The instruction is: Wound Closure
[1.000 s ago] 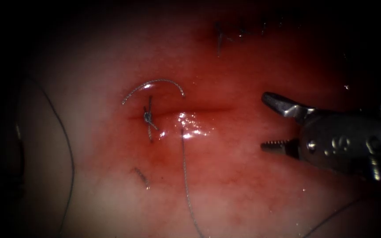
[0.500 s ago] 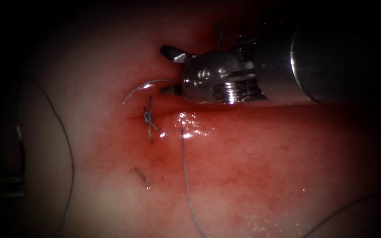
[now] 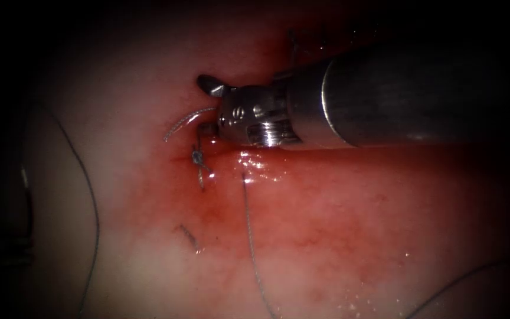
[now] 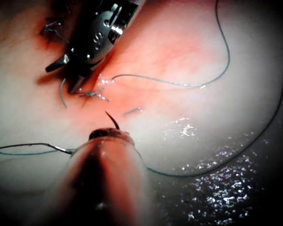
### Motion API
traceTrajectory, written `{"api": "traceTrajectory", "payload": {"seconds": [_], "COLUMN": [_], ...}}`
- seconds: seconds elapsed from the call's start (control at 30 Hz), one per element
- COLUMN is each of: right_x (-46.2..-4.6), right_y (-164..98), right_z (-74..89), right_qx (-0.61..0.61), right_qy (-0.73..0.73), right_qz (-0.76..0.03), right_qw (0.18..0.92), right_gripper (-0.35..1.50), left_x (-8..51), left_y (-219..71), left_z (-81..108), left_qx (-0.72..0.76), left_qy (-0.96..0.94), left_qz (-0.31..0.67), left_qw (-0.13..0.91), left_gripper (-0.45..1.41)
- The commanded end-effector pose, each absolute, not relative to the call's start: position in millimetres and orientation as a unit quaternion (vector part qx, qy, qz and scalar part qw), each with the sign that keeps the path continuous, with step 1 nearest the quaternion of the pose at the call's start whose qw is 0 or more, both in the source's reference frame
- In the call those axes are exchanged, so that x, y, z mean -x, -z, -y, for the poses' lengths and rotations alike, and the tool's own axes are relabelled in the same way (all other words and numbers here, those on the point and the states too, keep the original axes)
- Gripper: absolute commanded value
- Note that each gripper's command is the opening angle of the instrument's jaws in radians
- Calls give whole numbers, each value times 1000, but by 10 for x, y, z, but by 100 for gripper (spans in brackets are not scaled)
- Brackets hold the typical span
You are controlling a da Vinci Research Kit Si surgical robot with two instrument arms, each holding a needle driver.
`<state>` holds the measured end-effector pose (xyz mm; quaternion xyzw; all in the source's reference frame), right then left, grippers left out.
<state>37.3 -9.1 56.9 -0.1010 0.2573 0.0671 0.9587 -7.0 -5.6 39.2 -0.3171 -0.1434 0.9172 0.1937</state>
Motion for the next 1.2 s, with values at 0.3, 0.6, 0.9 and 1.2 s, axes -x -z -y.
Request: {"api": "traceTrajectory", "payload": {"seconds": [0.3,0.6,0.9,1.2], "right_x": [-386,-358,-321,-317], "right_y": [-600,-566,-543,-555], "right_z": [98,85,87,80], "right_qx": [70,99,54,-101], "right_qy": [-38,-98,-272,-461], "right_qz": [-229,-290,-400,-487], "right_qw": [970,947,874,735], "right_gripper": [-35,-35,-35,-35], "left_x": [75,75,79,77], "left_y": [-397,-397,-399,-413], "left_z": [57,57,59,50], "left_qx": [318,318,316,308], "left_qy": [-917,-917,-918,-923], "left_qz": [144,144,144,129], "left_qw": [193,193,190,191], "left_gripper": [-45,-45,-45,-45]}}
